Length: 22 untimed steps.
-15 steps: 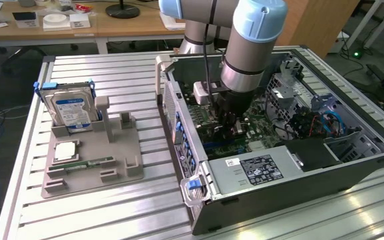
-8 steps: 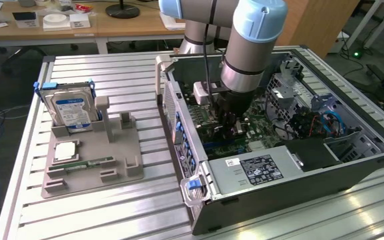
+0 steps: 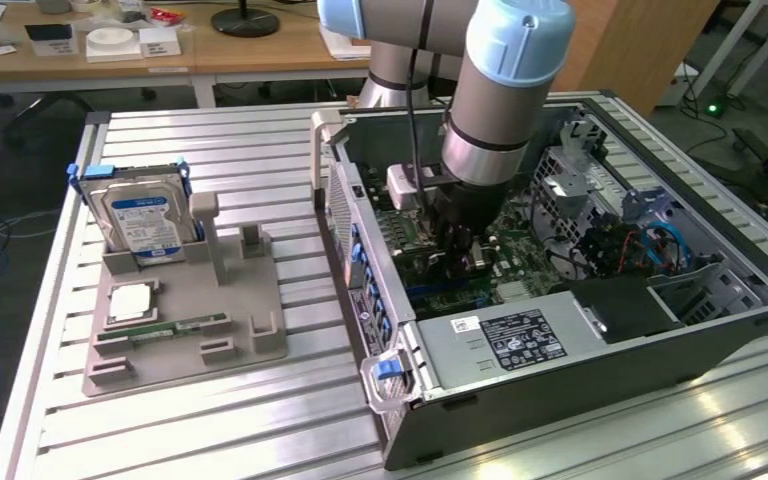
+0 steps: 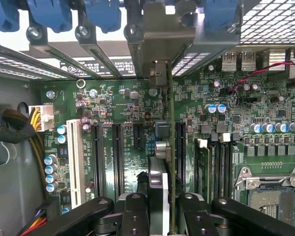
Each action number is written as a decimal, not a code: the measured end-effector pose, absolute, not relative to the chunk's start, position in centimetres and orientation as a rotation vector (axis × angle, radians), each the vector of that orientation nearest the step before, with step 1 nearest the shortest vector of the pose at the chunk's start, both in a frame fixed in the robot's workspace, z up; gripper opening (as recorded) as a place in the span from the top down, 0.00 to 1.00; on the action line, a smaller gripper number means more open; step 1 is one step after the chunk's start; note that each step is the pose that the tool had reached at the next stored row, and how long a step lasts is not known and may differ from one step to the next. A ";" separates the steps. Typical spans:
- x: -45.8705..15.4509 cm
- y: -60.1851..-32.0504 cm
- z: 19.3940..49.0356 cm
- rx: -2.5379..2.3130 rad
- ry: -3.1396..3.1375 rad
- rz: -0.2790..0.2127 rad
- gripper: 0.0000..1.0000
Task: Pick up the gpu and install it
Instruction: 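Insert the gpu into the slot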
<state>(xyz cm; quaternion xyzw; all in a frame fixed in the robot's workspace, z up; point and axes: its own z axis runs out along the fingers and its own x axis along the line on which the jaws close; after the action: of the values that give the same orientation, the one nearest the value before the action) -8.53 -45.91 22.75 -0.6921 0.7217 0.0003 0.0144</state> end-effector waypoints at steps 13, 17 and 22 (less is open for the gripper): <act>-8.5 -45.9 22.5 -2.155 2.247 0.001 0.72; -8.5 -45.9 22.4 -2.155 2.247 0.001 0.72; -8.5 -45.9 22.4 -2.155 2.247 0.001 0.72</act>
<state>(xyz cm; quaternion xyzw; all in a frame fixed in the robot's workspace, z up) -8.53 -45.94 22.38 -0.6921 0.7217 0.0005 0.0143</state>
